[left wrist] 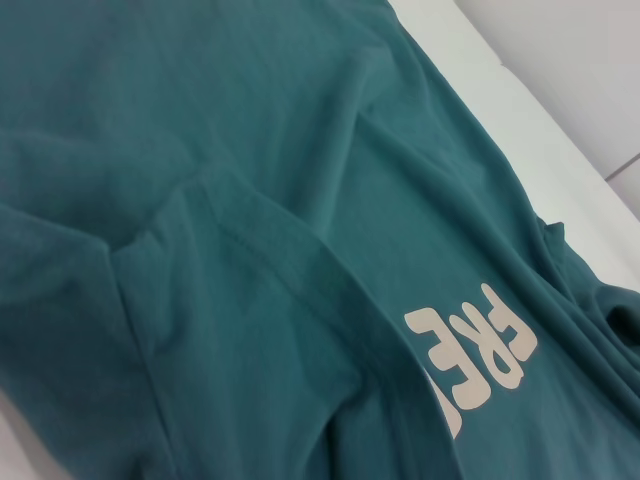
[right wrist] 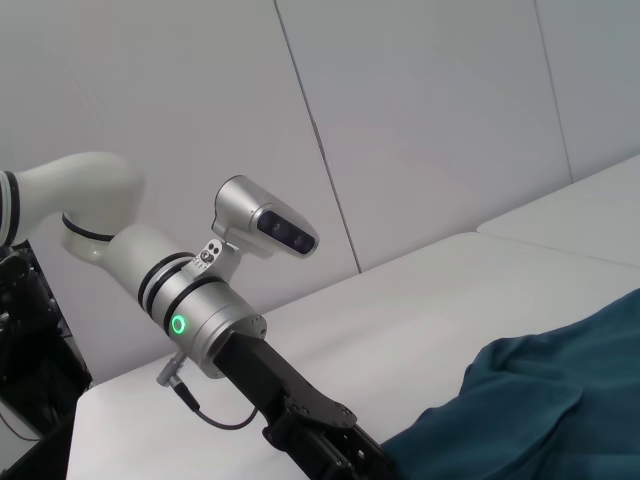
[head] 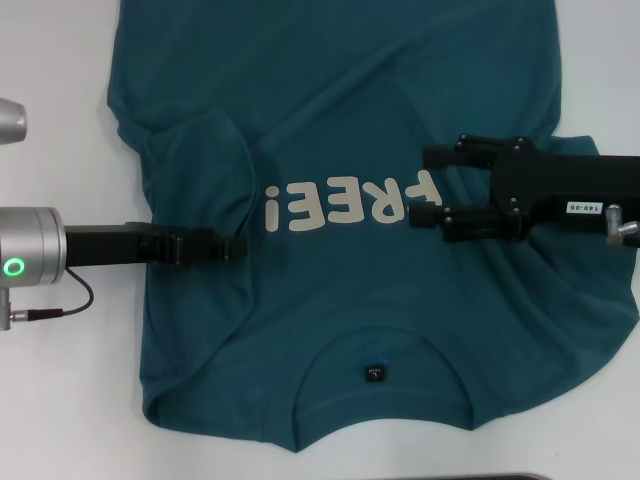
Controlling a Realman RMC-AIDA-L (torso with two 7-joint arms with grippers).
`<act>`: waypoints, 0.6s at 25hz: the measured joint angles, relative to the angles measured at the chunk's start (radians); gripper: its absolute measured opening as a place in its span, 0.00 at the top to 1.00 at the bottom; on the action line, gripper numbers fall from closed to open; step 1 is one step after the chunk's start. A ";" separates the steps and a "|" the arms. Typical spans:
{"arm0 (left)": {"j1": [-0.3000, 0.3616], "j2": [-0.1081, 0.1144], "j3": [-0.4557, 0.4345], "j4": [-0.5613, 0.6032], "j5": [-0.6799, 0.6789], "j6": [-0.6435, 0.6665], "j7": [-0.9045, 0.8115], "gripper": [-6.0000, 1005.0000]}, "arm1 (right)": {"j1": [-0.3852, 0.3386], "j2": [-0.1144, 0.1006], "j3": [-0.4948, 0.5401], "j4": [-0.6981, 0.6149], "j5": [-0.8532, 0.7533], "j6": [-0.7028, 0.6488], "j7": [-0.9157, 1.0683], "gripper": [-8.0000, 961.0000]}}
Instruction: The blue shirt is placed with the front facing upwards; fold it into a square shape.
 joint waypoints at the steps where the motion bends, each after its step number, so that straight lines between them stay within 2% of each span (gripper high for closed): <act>1: 0.001 -0.001 0.000 -0.002 0.000 0.002 0.000 0.30 | 0.000 0.000 0.000 0.000 0.000 0.000 0.000 0.05; 15: -0.008 -0.009 0.014 -0.024 -0.001 0.019 -0.009 0.30 | -0.005 0.001 0.000 0.001 0.000 -0.001 0.000 0.05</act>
